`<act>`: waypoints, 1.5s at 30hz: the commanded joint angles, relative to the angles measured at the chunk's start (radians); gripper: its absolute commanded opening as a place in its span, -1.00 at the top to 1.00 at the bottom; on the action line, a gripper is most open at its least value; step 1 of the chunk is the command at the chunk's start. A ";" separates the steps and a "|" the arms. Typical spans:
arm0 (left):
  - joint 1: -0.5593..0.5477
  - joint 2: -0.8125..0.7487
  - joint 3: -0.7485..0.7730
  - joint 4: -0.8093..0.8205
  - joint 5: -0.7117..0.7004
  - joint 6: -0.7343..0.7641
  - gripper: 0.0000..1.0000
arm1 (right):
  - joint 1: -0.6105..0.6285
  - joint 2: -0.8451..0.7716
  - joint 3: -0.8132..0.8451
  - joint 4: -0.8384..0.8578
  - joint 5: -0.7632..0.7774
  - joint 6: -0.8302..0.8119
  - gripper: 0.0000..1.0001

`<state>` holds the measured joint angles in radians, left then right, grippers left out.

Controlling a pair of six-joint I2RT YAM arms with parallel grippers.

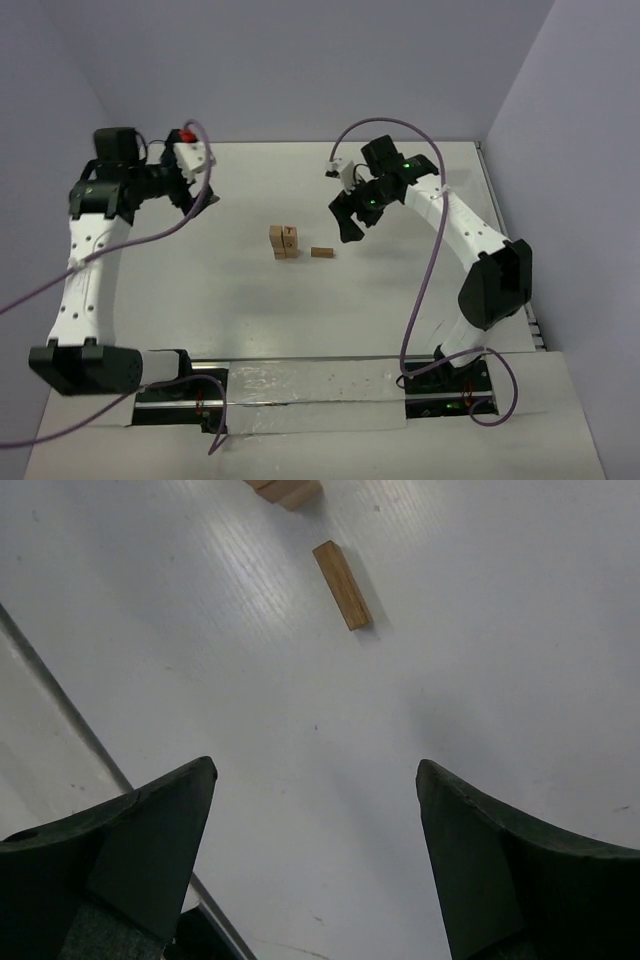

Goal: Build the wood block tower

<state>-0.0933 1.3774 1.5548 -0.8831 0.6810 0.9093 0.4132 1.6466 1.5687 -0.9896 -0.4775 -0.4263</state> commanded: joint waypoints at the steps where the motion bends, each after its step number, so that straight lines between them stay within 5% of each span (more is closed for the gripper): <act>1: 0.142 -0.133 -0.104 0.089 0.217 -0.193 -0.99 | 0.050 0.101 0.013 0.091 0.096 -0.040 -0.69; 7: 0.305 -0.252 -0.278 0.165 0.384 -0.325 -0.98 | 0.076 0.288 0.098 0.119 0.060 -0.087 -0.51; 16: 0.335 -0.304 -0.376 0.243 0.446 -0.415 -0.98 | 0.131 0.404 0.117 0.225 0.072 -0.078 -0.35; 38: 0.342 -0.298 -0.381 0.261 0.465 -0.406 -0.98 | 0.176 0.413 -0.044 0.319 0.181 -0.166 0.14; 45: 0.343 -0.299 -0.384 0.271 0.463 -0.417 -0.99 | 0.171 0.381 -0.067 0.324 0.186 -0.161 0.06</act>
<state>0.2398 1.0847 1.1705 -0.6604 1.1046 0.5040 0.5850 2.0364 1.5367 -0.6467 -0.3469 -0.5641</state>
